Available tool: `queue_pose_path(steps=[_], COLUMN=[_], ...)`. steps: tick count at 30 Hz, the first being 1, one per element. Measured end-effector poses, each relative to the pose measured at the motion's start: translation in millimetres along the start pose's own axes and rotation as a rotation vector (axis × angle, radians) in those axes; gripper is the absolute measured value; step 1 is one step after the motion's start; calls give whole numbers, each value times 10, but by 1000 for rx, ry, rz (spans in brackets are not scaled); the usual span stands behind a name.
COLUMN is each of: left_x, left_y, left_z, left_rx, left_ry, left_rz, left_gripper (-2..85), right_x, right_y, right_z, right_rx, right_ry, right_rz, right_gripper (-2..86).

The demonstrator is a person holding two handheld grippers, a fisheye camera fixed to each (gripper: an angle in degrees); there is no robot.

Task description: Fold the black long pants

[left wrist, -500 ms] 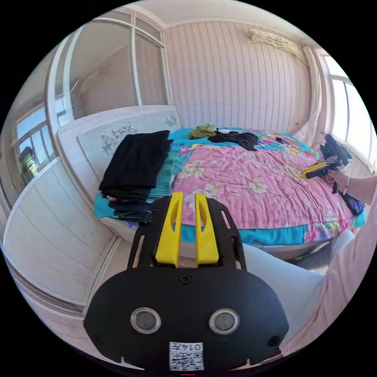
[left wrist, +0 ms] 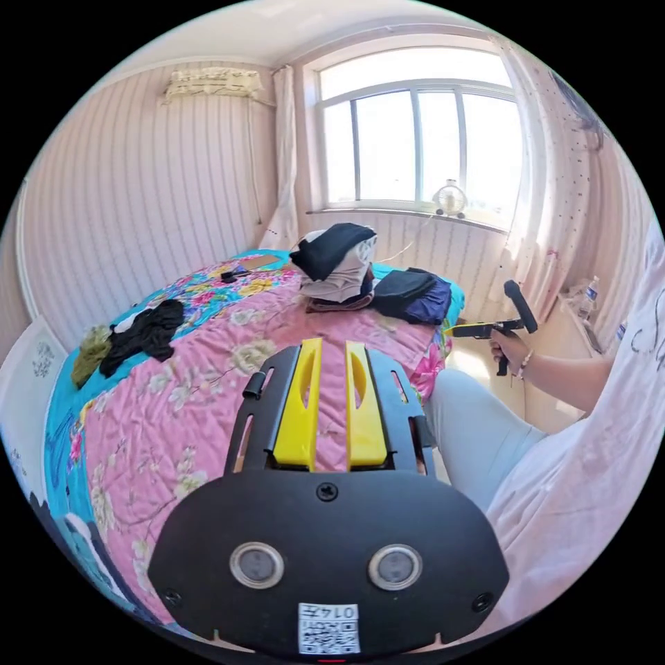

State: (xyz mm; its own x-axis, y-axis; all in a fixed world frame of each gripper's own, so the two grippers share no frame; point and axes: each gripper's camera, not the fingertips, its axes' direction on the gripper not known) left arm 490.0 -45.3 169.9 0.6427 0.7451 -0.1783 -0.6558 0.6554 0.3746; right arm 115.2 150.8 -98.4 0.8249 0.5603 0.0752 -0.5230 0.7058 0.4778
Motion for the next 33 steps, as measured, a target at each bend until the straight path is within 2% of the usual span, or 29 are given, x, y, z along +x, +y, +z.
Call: queue_pose_path(steps=[3, 8, 11, 16, 21, 28, 30, 33], left_x=[362, 926, 1227, 1627, 1806, 1671, 1601, 1482], left_y=[-376, -795, -1135, -1659, -1784, -1937, -1981, -2089], left_z=[797, 2013, 2736, 3901, 4981, 5619, 5609, 5332], left_rx=[-47, -192, -203, -270, -459, -644, -631, -510], left_ry=[102, 115, 71, 79, 48, 107, 131, 115], left_rz=[78, 310, 418, 447, 341, 223, 204, 261], left_gripper=[62, 67, 70, 78, 112, 107, 84, 52], right_x=[462, 1084, 1432, 1966, 2297, 2797, 2864, 2840], right_y=[-225, -750, -1043, -1453, -1775, -1974, -2019, -2111], right_z=[-234, -466, -548, -611, -642, -808, -889, -1139], right_rx=[84, 184, 217, 190, 149, 142, 140, 164], right_ry=[-36, -140, -155, -174, -209, -275, -286, -263], right_rz=[82, 170, 224, 324, 352, 499, 495, 390], right_gripper=[97, 96, 95, 96, 88, 24, 14, 0])
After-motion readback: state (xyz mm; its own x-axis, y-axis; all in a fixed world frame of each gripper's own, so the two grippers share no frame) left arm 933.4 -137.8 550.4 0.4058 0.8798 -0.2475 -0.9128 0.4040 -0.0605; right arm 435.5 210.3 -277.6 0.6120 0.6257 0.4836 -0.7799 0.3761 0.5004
